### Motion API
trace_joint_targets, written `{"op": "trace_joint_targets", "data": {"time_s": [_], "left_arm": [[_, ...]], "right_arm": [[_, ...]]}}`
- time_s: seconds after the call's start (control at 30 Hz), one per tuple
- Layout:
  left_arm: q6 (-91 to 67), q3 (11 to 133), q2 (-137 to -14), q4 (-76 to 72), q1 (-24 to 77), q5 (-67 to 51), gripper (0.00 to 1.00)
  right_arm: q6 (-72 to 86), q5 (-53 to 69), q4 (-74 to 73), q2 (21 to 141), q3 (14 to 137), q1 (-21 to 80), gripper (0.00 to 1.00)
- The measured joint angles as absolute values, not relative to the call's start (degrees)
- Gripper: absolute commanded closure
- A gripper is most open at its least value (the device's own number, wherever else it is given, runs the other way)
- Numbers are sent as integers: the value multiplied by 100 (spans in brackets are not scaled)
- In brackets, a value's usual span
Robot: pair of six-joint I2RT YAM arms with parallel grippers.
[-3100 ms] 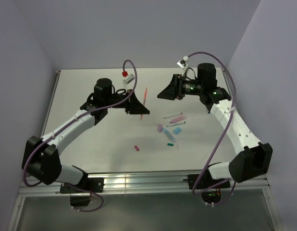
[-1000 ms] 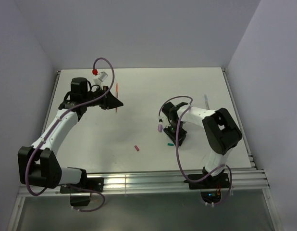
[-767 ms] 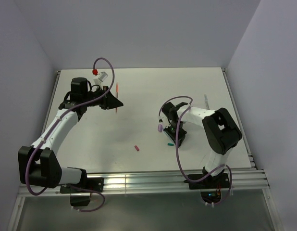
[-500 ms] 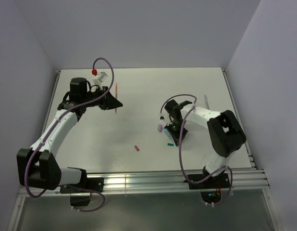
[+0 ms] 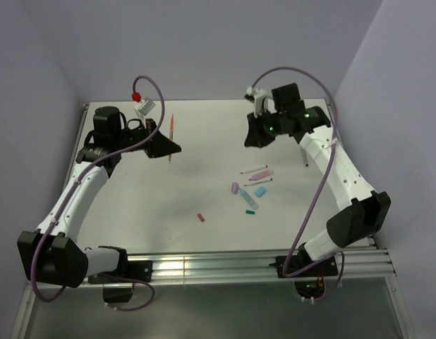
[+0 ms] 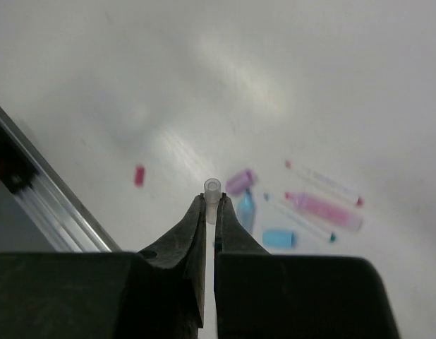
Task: Insert the pens into the pen caps
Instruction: Insert the pen cap onto the pen.
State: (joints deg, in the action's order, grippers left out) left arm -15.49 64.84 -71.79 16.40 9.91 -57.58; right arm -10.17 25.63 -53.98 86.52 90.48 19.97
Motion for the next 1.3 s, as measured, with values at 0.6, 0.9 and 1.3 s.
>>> {"op": "trace_joint_targets", "data": {"time_s": [0.6,0.9,1.3], "left_arm": [[-3044,6112,-7579,-534,2648,-6361,100],[-3271,6219,-7677,-639,2711,-6353,100],[-3216,6285,-7677,-403,2711,-6309,100]], "right_arm": [[3006,5398,-1037,9194,9325,1852,100],[4580,5907,827,9000,8497,1929,100],[5207,6123,1800,8604,8215,2012,100]]}}
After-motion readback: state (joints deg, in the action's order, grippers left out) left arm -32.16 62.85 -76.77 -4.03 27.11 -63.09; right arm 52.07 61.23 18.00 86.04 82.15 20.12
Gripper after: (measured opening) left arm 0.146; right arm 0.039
